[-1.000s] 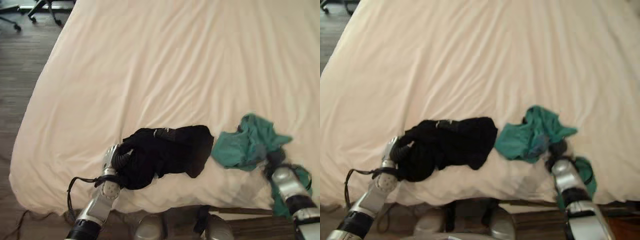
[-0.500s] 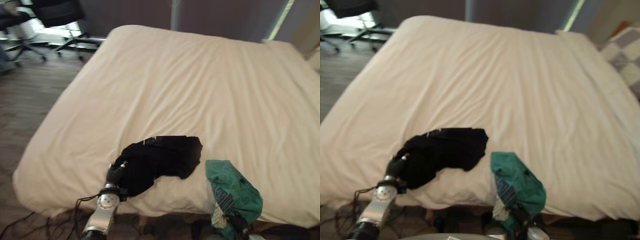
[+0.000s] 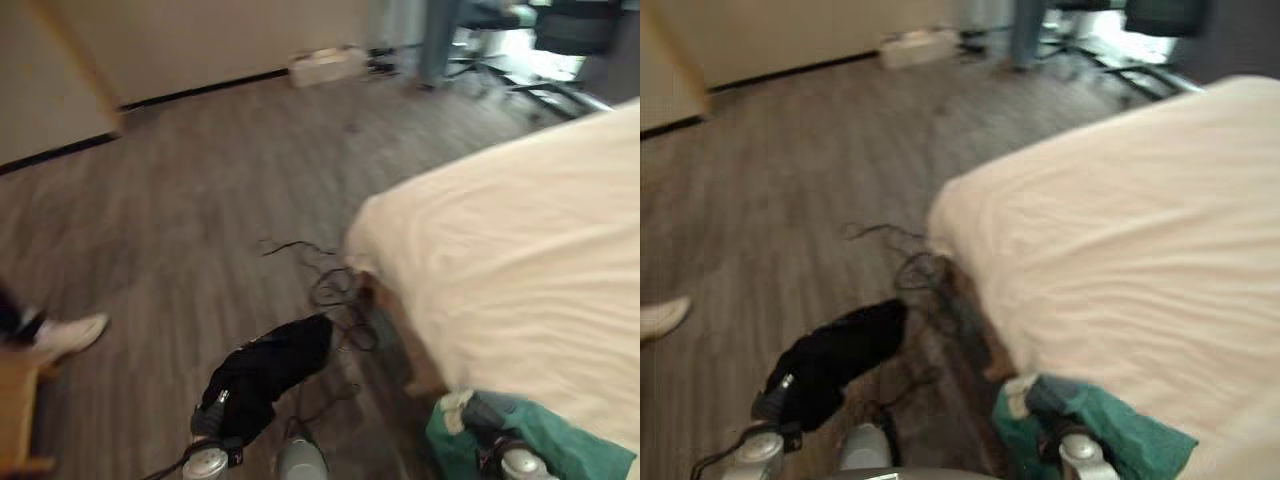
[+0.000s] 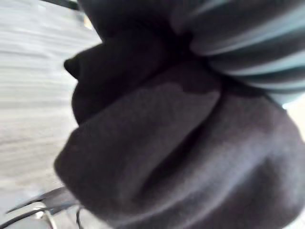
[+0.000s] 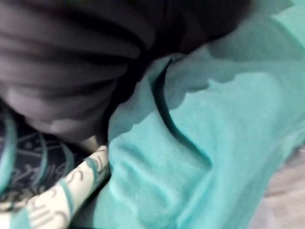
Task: Tidy up the quilt and then pick up the clothes from the bed and put them into the laundry hamper.
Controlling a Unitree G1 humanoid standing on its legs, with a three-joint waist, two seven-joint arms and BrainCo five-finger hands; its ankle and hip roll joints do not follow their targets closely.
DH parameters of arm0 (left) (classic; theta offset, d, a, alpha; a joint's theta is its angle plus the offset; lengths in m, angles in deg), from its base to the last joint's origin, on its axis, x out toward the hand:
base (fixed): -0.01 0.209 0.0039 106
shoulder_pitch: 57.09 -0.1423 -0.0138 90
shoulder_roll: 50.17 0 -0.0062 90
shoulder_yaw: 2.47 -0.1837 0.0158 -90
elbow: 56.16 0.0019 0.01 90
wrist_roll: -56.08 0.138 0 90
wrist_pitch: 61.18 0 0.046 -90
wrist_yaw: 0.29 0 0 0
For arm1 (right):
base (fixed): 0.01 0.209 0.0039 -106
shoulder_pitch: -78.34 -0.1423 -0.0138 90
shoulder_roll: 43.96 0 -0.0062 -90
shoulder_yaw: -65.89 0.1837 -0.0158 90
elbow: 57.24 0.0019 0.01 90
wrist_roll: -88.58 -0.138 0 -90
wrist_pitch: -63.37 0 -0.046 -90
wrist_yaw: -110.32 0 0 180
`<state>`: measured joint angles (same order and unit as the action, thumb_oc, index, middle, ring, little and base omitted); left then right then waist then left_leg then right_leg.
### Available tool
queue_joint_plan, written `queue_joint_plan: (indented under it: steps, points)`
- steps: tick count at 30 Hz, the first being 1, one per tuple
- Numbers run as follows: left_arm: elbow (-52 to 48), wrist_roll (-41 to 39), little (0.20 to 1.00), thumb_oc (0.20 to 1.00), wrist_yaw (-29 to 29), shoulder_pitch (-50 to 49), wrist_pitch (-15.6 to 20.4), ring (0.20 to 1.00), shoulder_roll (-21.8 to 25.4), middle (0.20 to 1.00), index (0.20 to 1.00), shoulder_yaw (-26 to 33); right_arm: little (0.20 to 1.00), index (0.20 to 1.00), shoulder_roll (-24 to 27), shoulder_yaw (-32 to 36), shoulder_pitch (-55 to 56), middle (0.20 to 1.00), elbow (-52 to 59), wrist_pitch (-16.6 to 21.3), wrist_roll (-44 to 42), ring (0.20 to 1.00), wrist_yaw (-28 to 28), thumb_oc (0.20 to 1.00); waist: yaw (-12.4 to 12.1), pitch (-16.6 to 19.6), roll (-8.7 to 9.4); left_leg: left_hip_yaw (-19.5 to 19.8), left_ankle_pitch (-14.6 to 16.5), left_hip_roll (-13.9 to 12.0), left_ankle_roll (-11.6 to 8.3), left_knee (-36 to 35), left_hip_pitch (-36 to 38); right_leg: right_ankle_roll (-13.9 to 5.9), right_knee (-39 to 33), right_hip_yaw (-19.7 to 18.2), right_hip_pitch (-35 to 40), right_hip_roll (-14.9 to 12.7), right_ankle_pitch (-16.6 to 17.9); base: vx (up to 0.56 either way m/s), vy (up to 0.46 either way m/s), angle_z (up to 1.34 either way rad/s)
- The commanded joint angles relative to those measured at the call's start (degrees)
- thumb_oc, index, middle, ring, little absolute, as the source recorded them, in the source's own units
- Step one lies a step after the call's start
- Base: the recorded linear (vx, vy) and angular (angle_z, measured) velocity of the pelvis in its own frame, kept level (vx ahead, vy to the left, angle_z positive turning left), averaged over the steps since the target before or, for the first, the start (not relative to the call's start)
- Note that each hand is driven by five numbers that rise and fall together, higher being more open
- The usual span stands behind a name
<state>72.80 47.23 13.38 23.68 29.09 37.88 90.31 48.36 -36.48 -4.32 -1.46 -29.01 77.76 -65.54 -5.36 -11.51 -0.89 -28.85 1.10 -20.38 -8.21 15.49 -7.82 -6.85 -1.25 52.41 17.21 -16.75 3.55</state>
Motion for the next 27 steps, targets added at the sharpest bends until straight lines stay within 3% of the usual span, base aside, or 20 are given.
queue_joint_plan:
  steps: [1, 2, 3, 4, 5, 6, 7, 8, 9, 10, 12, 14, 15, 18, 19, 20, 22, 24, 25, 27]
  points:
    - [2.1, 1.6, 0.2, 0.2, 1.4, 1.9, 0.0, 0.2, 2.1, 0.2, 0.2, -1.7, 0.2, 0.2, -2.1, 1.1, -6.3, 0.2, 2.8, 1.7, 7.5, 0.2, 2.2, 0.2, -3.0, 2.1, 2.6, 5.3, -4.5, 3.2, 0.3, -15.3, 4.6, -5.93, 8.5, -7.7, -5.5, -10.1, -0.6, 0.12, 0.6, 1.76]
    - [2.1, 1.6, 0.2, 0.2, 1.4, 1.9, 0.0, 0.2, 2.1, 0.2, 0.2, -1.8, 0.2, 0.2, -2.1, 1.2, -6.3, 0.2, 2.9, 1.6, 7.6, 0.2, 2.2, 0.2, -2.8, 2.2, 2.86, 5.5, -4.4, 3.7, 0.53, -15.3, 4.5, -6.15, 8.6, -7.5, -5.5, -10.6, -0.5, 0.15, 0.565, 2.13]
    - [2.2, 2.1, 0.2, 0.2, 1.8, 2.3, -0.1, 0.2, 2.2, 0.2, 0.2, -2.0, 0.2, 0.2, -2.7, 1.6, -6.0, 0.2, 2.8, 1.5, 8.4, 0.2, 3.3, 0.2, -3.0, 1.7, 3.55, 6.7, -3.1, 5.9, 1.84, -15.5, 4.1, -6.47, 12.6, -7.4, -5.8, -13.2, 0.5, 0.17, 0.436, 1.92]
    - [0.9, 2.0, 0.2, 0.2, 2.7, 2.6, -0.1, 0.2, 2.3, 0.2, 0.2, -3.2, 0.2, 0.2, -3.7, 2.0, -5.5, 0.2, 3.6, 1.8, 7.1, 0.2, 4.2, 0.2, -1.6, -0.3, 4.33, 9.5, -1.4, 9.5, 4.22, -15.9, 4.2, -4.87, 19.5, -15.9, -10.1, -12.1, 0.1, 0.16, 0.423, 1.59]
    - [0.9, 2.0, 0.2, 0.2, 2.7, 2.7, -0.2, 0.2, 2.3, 0.2, 0.2, -3.2, 0.2, 0.2, -3.7, 2.0, -5.6, 0.2, 3.6, 1.8, 7.1, 0.2, 4.2, 0.2, -1.8, -0.2, 4.39, 9.2, -1.4, 9.5, 4.26, -15.9, 4.1, -4.78, 19.8, -16.2, -10.6, -12.2, -0.1, 0.2, 0.479, 1.64]
    - [-0.8, 0.9, 0.2, 0.2, 3.3, 3.9, 0.4, 0.2, 2.1, 0.2, 0.2, -4.6, 0.2, 0.2, -3.6, 3.0, -5.6, 0.2, 3.7, 2.4, 5.8, 0.2, 6.1, 0.2, -0.1, -1.6, 3.3, 12.6, -1.3, 12.1, 5.3, -17.7, 5.4, -3.85, 21.2, -26.0, -16.3, -5.5, -5.2, 0.15, 0.301, 1.17]
    - [-1.0, 0.8, 0.2, 0.2, 2.9, 4.3, 0.5, 0.2, 1.8, 0.2, 0.2, -5.6, 0.2, 0.2, -3.5, 3.8, -5.5, 0.2, 3.1, 2.8, 5.2, 0.2, 7.0, 0.2, 0.5, -2.0, 2.69, 14.2, -1.1, 13.1, 5.51, -18.3, 5.9, -3.54, 20.2, -27.6, -17.2, -2.6, -8.3, 0.16, 0.294, 1.14]
    - [-1.0, 0.8, 0.2, 0.2, 2.9, 4.3, 0.5, 0.2, 1.7, 0.2, 0.2, -5.6, 0.2, 0.2, -3.5, 3.9, -5.5, 0.2, 3.1, 2.8, 5.2, 0.2, 7.0, 0.2, 0.6, -2.0, 2.58, 14.4, -1.0, 13.0, 5.43, -18.3, 5.9, -3.45, 20.3, -27.4, -17.1, -2.6, -8.4, 0.06, 0.127, 1.5]
    - [-1.3, 1.0, 0.2, 0.2, 2.7, 4.8, 0.4, 0.2, 1.7, 0.2, 0.2, -6.2, 0.2, 0.2, -3.4, 4.8, -5.4, 0.2, 2.8, 2.9, 4.7, 0.2, 7.7, 0.2, 1.2, -2.4, 1.9, 15.6, -1.6, 13.7, 6.0, -18.0, 5.6, -2.36, 18.6, -27.3, -17.8, -0.8, -8.7, 0.1, 0.084, 1.83]
    - [-0.9, 1.9, 0.2, 0.2, 2.4, 6.0, 0.2, 0.2, 1.8, 0.2, 0.2, -7.7, 0.2, 0.2, -3.4, 5.9, -5.4, 0.2, 1.8, 3.3, 3.1, 0.2, 8.8, 0.2, 2.6, -3.0, 1.51, 19.0, -1.0, 15.3, 6.05, -17.7, 6.1, -1.65, 14.3, -31.7, -20.0, 3.2, -10.3, 0.15, 0.086, 2.23]
    - [1.3, 3.2, 0.2, 0.2, 2.8, 7.9, -0.4, 0.2, 2.1, 0.2, 0.2, -8.5, 0.2, 0.2, -2.8, 6.3, -5.9, 0.2, -1.8, 3.3, 2.7, 0.2, 10.4, 0.2, 3.7, -3.0, 2.07, 22.2, 0.8, 17.4, 6.3, -17.0, 6.7, -2.16, 4.9, -37.7, -19.7, 6.4, -8.3, 0.17, -0.031, 1.59]
    - [1.0, 3.4, 0.2, 0.2, 1.7, 7.2, 0.5, 0.2, 1.1, 0.2, 0.2, -8.6, 0.2, 0.2, -3.2, 4.8, -6.7, 0.2, -3.5, 2.5, 3.7, 0.2, 8.3, 0.2, 2.8, -1.4, 2.69, 22.6, 2.2, 18.4, 6.43, -15.3, 6.5, -3.32, 0.1, -36.9, -16.3, 4.7, -5.6, 0.12, -0.028, 1.23]
    - [14.8, 8.6, 0.2, 0.2, 1.5, 10.1, -1.6, 0.2, 1.8, 0.2, 0.2, -10.5, 0.2, 0.2, -2.2, -1.0, -12.6, 0.2, -16.8, -0.5, 12.5, 0.2, 8.2, 0.2, -4.3, -1.6, 1.56, 21.9, -1.9, 15.2, 4.05, -20.5, 11.5, 0.1, -2.7, -29.5, -11.3, 10.6, -7.1, 0.21, -0.034, 0.57]
    - [16.2, 9.6, 0.2, 0.2, 1.1, 9.3, -2.0, 0.2, 1.4, 0.2, 0.2, -10.4, 0.2, 0.2, -1.9, -0.9, -12.2, 0.2, -15.0, -0.6, 12.7, 0.2, 8.5, 0.2, -4.0, -1.4, 1.18, 20.6, -0.2, 14.6, 2.77, -16.2, 11.5, 0.43, -3.7, -27.7, -9.8, 10.1, -7.4, 0.24, -0.08, 0.08]
    - [16.3, 9.1, 0.2, 0.2, 1.1, 9.1, -1.8, 0.2, 1.3, 0.2, 0.2, -10.0, 0.2, 0.2, -1.6, -0.6, -12.0, 0.2, -13.7, -0.3, 11.7, 0.2, 8.4, 0.2, -4.0, -2.2, 0.96, 19.2, 1.3, 13.5, 1.44, -7.1, 8.9, 1.27, -3.7, -26.4, -8.7, 10.1, -8.6, 0.11, -0.059, 0.16]
    - [16.3, 9.1, 0.2, 0.2, 1.1, 9.2, -1.8, 0.2, 1.3, 0.2, 0.2, -10.0, 0.2, 0.2, -1.6, -0.6, -12.0, 0.2, -13.7, -0.3, 11.7, 0.2, 8.4, 0.2, -3.9, -1.9, 1.02, 19.3, 1.2, 13.5, 1.5, -6.9, 8.5, 1.27, -3.7, -26.2, -9.0, 10.0, -8.5, 0.16, -0.107, 0.09]
    - [11.8, 4.1, 0.2, 0.2, 1.3, 8.4, -0.8, 0.2, 1.3, 0.2, 0.2, -8.7, 0.2, 0.2, -0.5, 0.4, -11.2, 0.2, -10.4, 0.1, 10.9, 0.2, 9.1, 0.2, -5.0, -4.6, 0.03, 19.3, -3.8, 9.1, 0.6, 11.8, -0.9, 4.54, -3.7, -24.6, -6.1, 10.9, -11.0, 0.23, -0.125, 0.02]
    - [11.5, 3.9, 0.2, 0.2, 1.4, 8.0, -0.9, 0.2, 1.3, 0.2, 0.2, -8.4, 0.2, 0.2, -0.3, 0.3, -11.2, 0.2, -9.8, 0.1, 10.8, 0.2, 8.9, 0.2, -5.4, -4.9, 0.25, 19.2, -3.2, 9.6, 1.08, 13.1, -2.4, 4.79, -3.7, -24.7, -5.3, 11.2, -11.9, 0.33, -0.045, 0.01]
    - [11.1, 4.9, 0.2, 0.2, 1.6, 7.4, -1.2, 0.2, 1.9, 0.2, 0.2, -8.0, 0.2, 0.2, 0.1, 0.1, -11.5, 0.2, -9.4, -0.1, 10.5, 0.2, 8.6, 0.2, -6.5, -4.8, 0.95, 17.6, 1.3, 10.5, 2.0, 10.1, -5.3, 3.79, -3.7, -25.4, -3.1, 11.6, -14.7, 0.4, 0.057, -0.16]
    - [10.5, 5.4, 0.2, 0.2, 1.8, 7.0, -1.3, 0.2, 2.2, 0.2, 0.2, -7.9, 0.2, 0.2, -0.1, 0.1, -11.5, 0.2, -9.3, -0.1, 10.3, 0.2, 8.4, 0.2, -6.8, -4.6, 1.09, 16.7, 2.0, 10.9, 2.41, 7.4, -5.4, 3.37, -3.7, -25.6, -3.0, 11.2, -15.0, 0.4, 0.132, -0.12]
